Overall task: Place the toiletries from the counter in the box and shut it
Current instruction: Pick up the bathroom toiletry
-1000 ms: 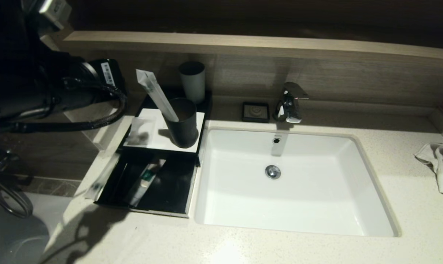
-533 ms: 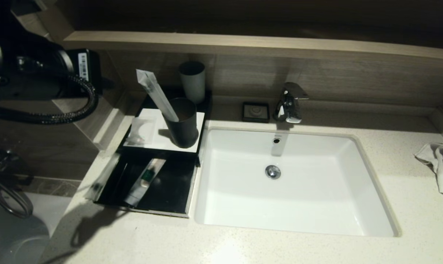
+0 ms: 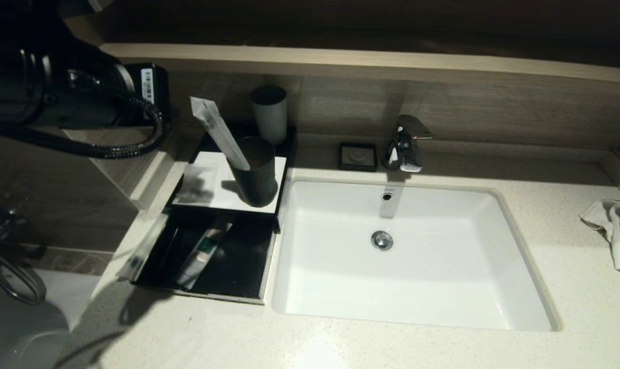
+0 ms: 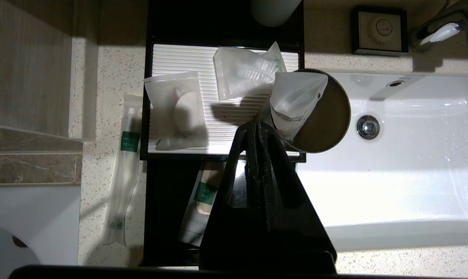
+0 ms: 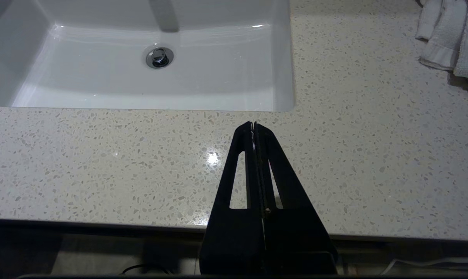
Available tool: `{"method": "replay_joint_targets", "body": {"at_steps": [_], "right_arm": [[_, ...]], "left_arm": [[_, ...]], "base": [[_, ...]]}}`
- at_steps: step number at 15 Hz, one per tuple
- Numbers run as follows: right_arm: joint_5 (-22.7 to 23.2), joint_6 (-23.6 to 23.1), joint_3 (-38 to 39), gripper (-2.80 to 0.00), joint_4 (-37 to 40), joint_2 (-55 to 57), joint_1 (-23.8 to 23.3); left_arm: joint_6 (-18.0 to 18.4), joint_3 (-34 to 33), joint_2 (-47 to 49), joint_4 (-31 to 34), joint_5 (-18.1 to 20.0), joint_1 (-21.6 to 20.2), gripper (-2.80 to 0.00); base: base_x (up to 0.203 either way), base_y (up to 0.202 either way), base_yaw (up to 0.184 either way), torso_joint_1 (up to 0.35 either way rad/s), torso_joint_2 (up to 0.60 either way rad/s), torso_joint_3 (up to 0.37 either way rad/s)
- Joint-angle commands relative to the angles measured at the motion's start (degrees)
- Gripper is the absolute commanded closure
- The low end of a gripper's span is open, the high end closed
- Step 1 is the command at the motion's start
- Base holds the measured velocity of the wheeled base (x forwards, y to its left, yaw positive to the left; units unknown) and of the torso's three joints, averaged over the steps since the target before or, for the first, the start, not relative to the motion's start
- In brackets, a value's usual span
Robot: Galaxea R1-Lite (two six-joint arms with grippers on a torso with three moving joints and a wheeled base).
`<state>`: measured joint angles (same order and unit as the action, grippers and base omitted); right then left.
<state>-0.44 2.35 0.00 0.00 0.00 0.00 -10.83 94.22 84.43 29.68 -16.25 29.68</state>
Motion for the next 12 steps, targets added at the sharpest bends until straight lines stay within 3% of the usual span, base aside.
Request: {"method": "replay_joint_targets", "body": {"at_steps": [1,2,12], "right_arm": [[0.0,0.0,0.0,0.0,0.0,0.0,0.0],[0.0,0.0,0.0,0.0,0.0,0.0,0.0],[0.0,0.0,0.0,0.0,0.0,0.0,0.0]], "left_arm": [[-0.1,0.9,1.2,0.1,-0.2,0.1,0.0],[-0.3,0.9,1.6,0.0,-0.4,0.1,-2.8],[-3.6,0.7,2.6,-3.1,-1.9,2.3,-2.8]], "base": [[0.0,0.0,0.0,0.0,0.0,0.0],[0.0,0.0,0.0,0.0,0.0,0.0],[0.0,0.0,0.0,0.0,0.0,0.0]]}}
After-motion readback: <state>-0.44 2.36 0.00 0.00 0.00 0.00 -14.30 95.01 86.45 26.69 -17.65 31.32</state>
